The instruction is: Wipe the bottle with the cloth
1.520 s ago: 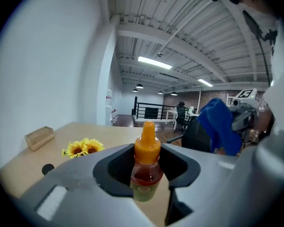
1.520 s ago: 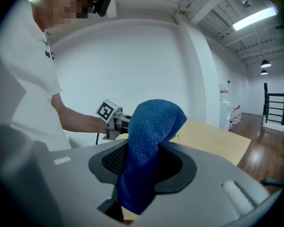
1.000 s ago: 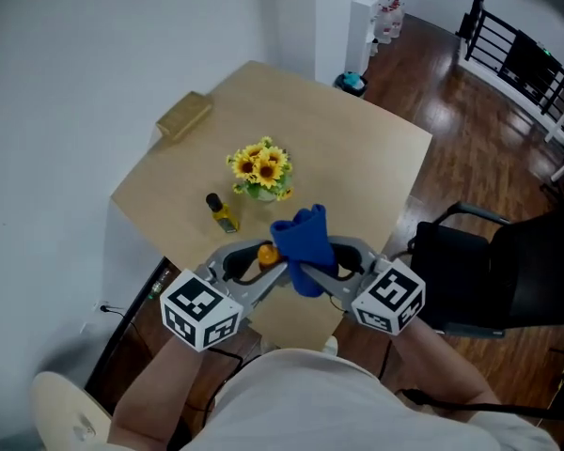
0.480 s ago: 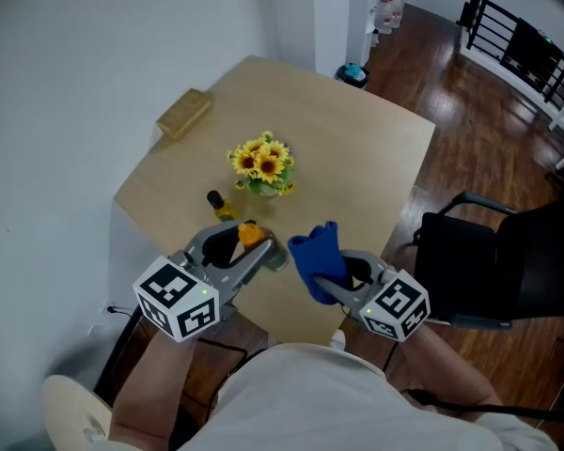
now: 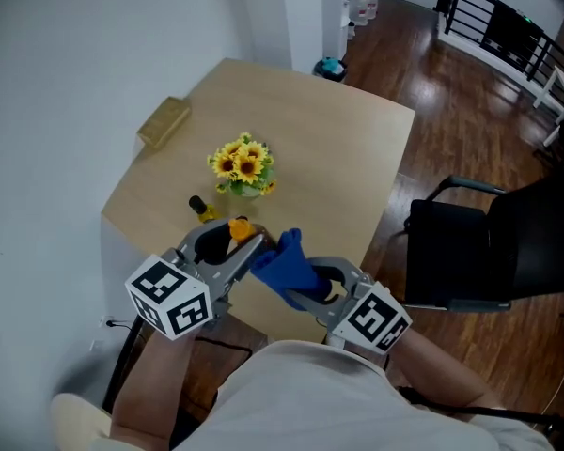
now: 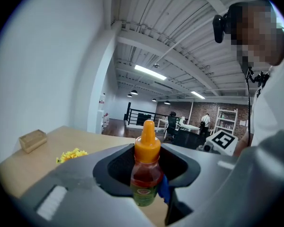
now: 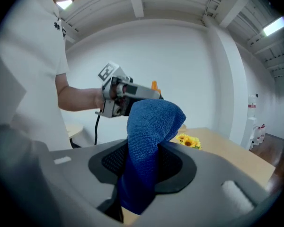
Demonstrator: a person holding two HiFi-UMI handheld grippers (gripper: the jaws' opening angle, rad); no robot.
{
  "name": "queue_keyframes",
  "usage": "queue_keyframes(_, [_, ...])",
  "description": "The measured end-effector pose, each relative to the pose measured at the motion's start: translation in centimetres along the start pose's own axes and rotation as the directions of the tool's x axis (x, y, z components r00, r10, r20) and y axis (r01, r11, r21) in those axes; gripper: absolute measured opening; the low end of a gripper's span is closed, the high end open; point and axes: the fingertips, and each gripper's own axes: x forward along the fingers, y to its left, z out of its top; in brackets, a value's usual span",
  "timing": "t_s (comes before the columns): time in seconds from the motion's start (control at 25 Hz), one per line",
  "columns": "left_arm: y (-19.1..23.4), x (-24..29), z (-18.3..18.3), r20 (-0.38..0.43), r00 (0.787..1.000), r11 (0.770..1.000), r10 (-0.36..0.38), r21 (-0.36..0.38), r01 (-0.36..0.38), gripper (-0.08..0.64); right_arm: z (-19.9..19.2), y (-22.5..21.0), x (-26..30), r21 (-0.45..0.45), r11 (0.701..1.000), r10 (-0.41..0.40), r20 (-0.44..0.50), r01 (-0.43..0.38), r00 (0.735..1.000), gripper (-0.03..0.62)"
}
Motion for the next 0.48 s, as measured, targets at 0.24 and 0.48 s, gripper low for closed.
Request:
queue_keyframes(0.24, [-0.5,-0.1,1.3,0.026,1.000,1.000,-0.015,0.014,0.015,0.163,-6.8,-1.0,0.1,0.094,0.995,-0.010,-0.120,0.022,0.993,0.158])
queue_keyframes(0.48, [0.3,-0.9,0.6,0.008,1.000,0.999,0.023,0.039,-0.024,0.162,-6.0,-4.4,-2.8,0.098,0.990,-0.094,-0.116,0.106,0.989,0.158])
